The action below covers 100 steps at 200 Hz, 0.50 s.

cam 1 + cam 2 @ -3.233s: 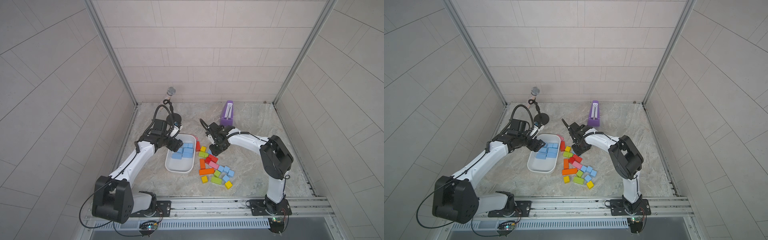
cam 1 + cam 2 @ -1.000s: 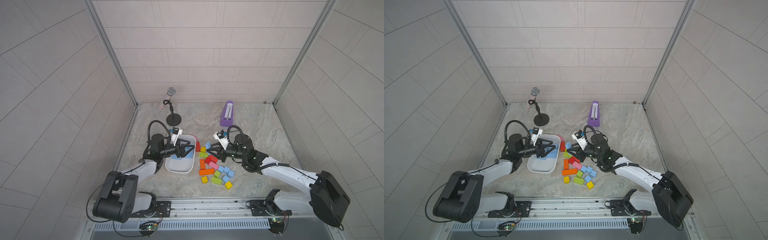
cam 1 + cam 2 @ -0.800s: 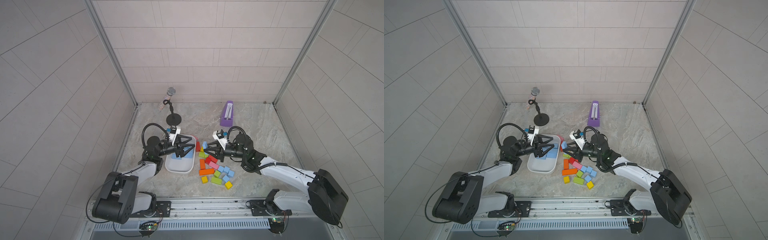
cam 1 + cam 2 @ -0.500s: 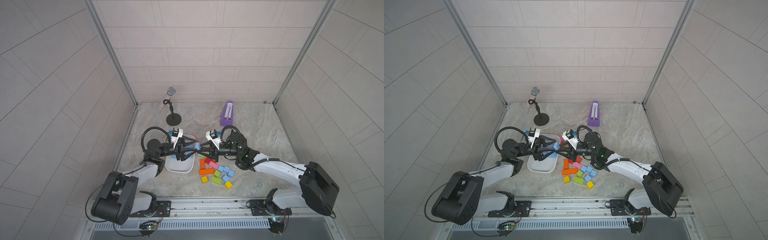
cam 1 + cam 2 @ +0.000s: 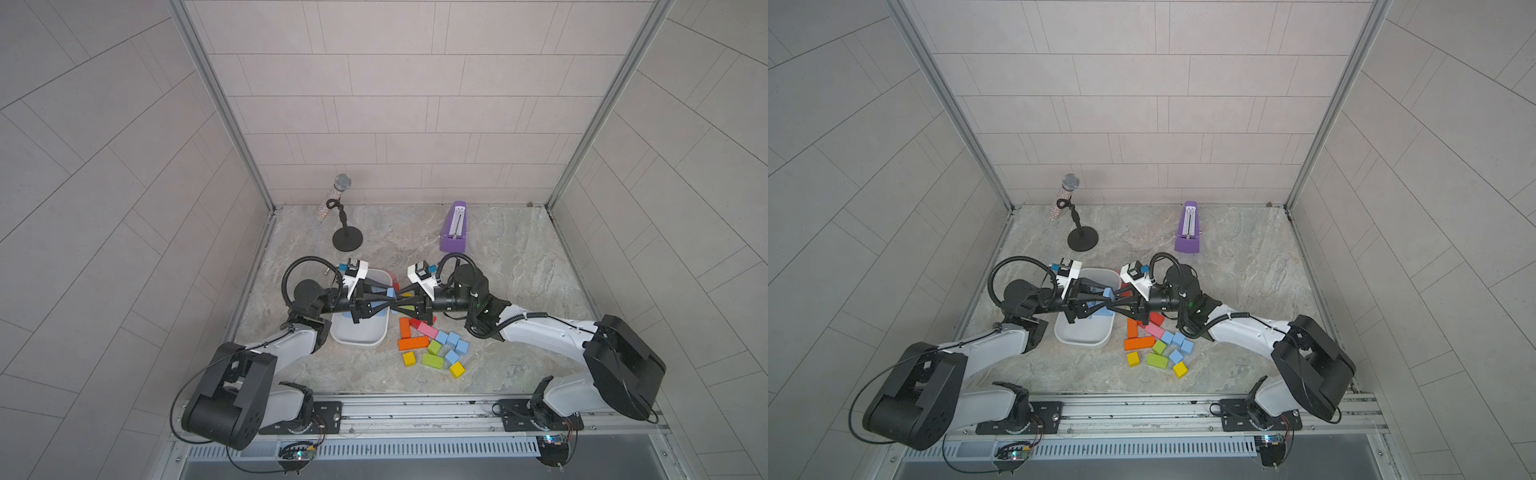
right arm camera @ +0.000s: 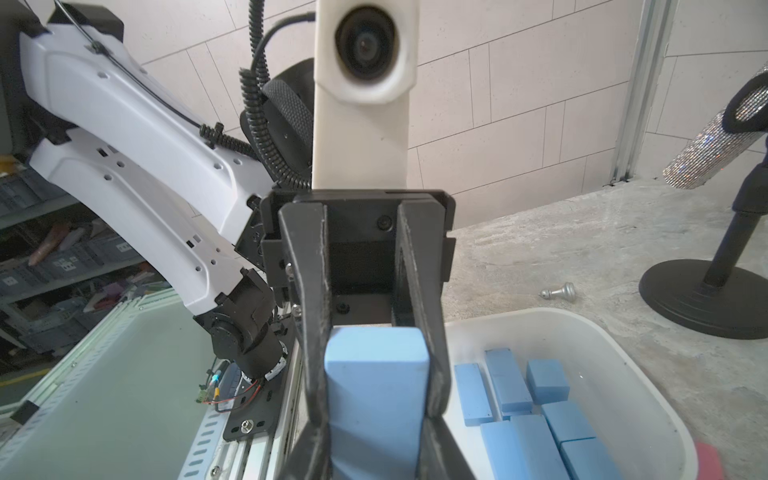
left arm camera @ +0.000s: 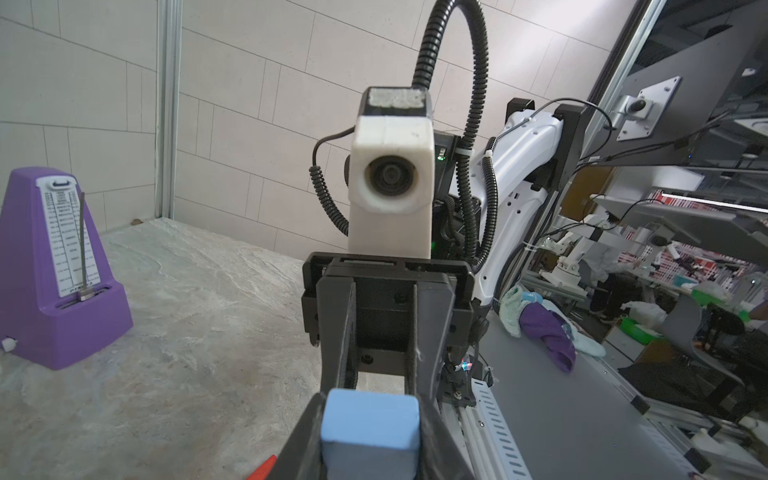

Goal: Pick out the blue building blocks
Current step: Place the building block in the storage box.

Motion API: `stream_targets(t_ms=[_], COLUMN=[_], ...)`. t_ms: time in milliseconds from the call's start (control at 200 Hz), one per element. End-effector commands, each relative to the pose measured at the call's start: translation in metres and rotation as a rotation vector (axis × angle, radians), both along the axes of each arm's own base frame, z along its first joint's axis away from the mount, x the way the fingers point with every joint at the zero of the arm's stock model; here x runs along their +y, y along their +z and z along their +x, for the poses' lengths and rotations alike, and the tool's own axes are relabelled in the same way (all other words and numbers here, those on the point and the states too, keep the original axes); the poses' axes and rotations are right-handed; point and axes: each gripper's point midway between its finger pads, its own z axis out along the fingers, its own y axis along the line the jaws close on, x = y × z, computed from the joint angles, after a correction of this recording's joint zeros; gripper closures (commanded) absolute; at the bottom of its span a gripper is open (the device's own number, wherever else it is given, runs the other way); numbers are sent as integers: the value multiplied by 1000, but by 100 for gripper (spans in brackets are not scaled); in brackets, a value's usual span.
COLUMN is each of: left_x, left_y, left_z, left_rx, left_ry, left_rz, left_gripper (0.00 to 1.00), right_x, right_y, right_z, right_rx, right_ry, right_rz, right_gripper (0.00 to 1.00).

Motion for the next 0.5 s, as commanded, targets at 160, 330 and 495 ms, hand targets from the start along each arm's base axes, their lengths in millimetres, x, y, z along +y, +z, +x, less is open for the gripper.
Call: stream_targets(t_ms=[160,330,495], left_x=[4,10,21], left_y=[-14,-50,-86], left_z=[30,58,59], left_rx=[66,204,221], left_ry=[100,206,206], left_rz=[44,178,435], left_gripper=[75,77,77], right_x=[-41,-71,-88], right_y=[-26,-35,-45], right_z=[27,32,26], right_rx=[84,58,27], right_ry=[-220,-357,-414], right_rz=[-15,-50,-107], right_gripper=[44,44,44])
